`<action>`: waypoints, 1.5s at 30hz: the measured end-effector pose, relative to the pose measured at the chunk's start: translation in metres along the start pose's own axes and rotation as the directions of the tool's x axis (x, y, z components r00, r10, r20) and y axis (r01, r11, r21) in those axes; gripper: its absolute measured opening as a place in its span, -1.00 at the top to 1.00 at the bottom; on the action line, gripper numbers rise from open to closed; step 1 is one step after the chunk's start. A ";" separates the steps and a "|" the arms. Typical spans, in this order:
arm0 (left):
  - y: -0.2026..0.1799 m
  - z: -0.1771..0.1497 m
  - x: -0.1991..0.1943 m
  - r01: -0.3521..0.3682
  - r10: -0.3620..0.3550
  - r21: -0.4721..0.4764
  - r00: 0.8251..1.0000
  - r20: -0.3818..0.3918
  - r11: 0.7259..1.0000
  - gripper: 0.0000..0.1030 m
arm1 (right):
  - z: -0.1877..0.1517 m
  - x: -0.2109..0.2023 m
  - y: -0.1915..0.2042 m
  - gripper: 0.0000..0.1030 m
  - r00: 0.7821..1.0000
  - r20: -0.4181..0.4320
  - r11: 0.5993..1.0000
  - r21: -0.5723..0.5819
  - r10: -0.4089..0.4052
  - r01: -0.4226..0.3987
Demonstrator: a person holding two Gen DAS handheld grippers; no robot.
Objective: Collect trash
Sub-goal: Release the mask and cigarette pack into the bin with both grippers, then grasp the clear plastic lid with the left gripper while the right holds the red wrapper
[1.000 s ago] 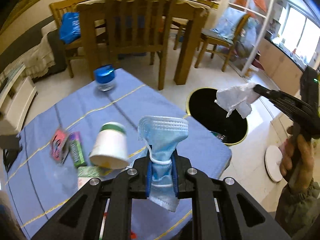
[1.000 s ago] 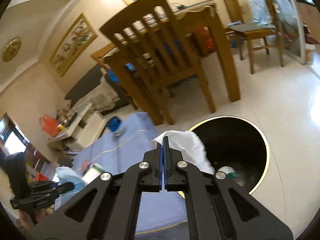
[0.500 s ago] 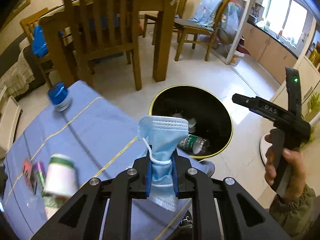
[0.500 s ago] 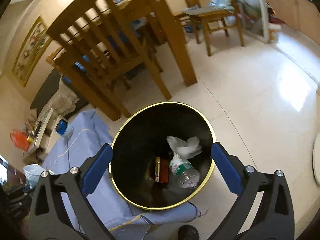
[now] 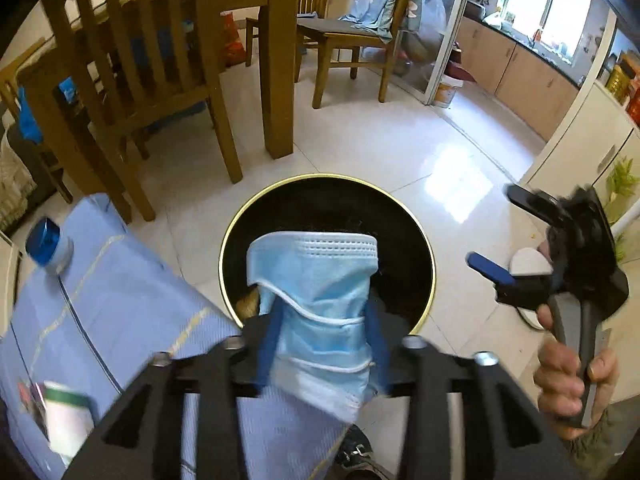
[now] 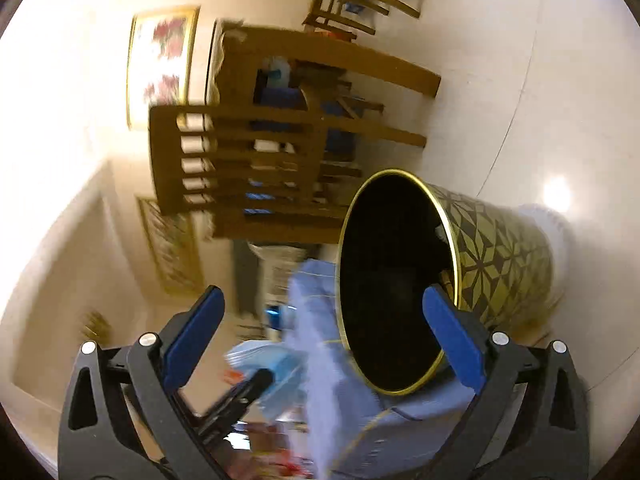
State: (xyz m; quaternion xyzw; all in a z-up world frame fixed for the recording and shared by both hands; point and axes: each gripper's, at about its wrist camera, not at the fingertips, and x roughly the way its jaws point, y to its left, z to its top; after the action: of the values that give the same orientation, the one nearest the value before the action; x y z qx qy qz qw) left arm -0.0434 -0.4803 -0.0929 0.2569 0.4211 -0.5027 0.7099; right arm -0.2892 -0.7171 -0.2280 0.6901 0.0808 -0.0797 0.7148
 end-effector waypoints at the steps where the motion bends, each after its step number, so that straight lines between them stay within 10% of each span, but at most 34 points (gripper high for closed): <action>1: -0.003 0.007 0.002 -0.003 0.003 0.014 1.000 0.007 1.000 -0.10 | 0.001 -0.007 -0.001 -0.90 0.999 0.035 1.000 -0.012 0.005 -0.005; 4: -0.005 0.014 0.004 0.019 -0.019 0.011 1.000 0.007 1.000 -0.14 | 0.000 -0.025 0.003 -0.90 0.994 0.108 0.998 -0.069 0.014 -0.007; 7: 0.000 0.008 -0.005 0.042 -0.042 -0.004 0.999 0.013 0.999 -0.40 | -0.006 -0.027 0.033 -0.90 0.976 0.153 0.935 -0.293 -0.158 0.198; 10: 0.008 -0.009 -0.031 -0.054 0.054 -0.006 0.997 0.060 0.999 -0.78 | -0.040 -0.004 0.074 -0.90 0.841 0.317 0.630 -0.558 -0.439 0.540; 12: 0.018 -0.020 -0.055 -0.128 0.128 -0.007 0.987 0.093 0.992 -0.85 | -0.074 0.024 0.090 -0.90 0.722 0.433 0.355 -0.661 -0.539 0.662; 15: 0.050 -0.042 -0.104 -0.208 0.211 -0.037 0.968 0.138 0.977 -0.87 | -0.117 0.046 0.108 -0.90 0.704 0.487 0.212 -0.724 -0.517 0.656; 21: 0.157 -0.108 -0.208 -0.342 0.387 -0.250 0.909 0.157 0.906 -0.87 | -0.195 0.098 0.145 -0.90 0.832 0.275 0.249 -0.867 -0.482 0.431; 26: 0.234 -0.186 -0.260 -0.362 0.452 -0.438 0.885 0.116 0.822 -0.87 | -0.291 0.147 0.167 -0.90 0.884 0.029 0.232 -0.960 -0.467 0.154; 30: 0.275 -0.250 -0.272 -0.371 0.460 -0.541 0.887 0.032 0.755 -0.87 | -0.363 0.180 0.179 -0.43 0.862 -0.128 0.189 -0.981 -0.490 -0.039; 36: 0.306 -0.311 -0.281 -0.333 0.433 -0.623 0.901 0.011 0.708 -0.87 | -0.438 0.199 0.185 -0.38 0.812 -0.213 0.139 -0.977 -0.544 -0.163; 45: 0.321 -0.325 -0.250 -0.168 0.262 -0.662 0.964 0.043 0.730 -0.86 | -0.457 0.229 0.154 0.59 0.702 -0.307 0.227 -0.951 -0.643 -0.208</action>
State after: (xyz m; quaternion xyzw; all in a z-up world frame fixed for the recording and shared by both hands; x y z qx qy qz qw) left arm 0.1100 0.0171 -0.0646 0.0061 0.4887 -0.2544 0.8345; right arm -0.0338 -0.2559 -0.1452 0.0679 0.4643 0.1259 0.8740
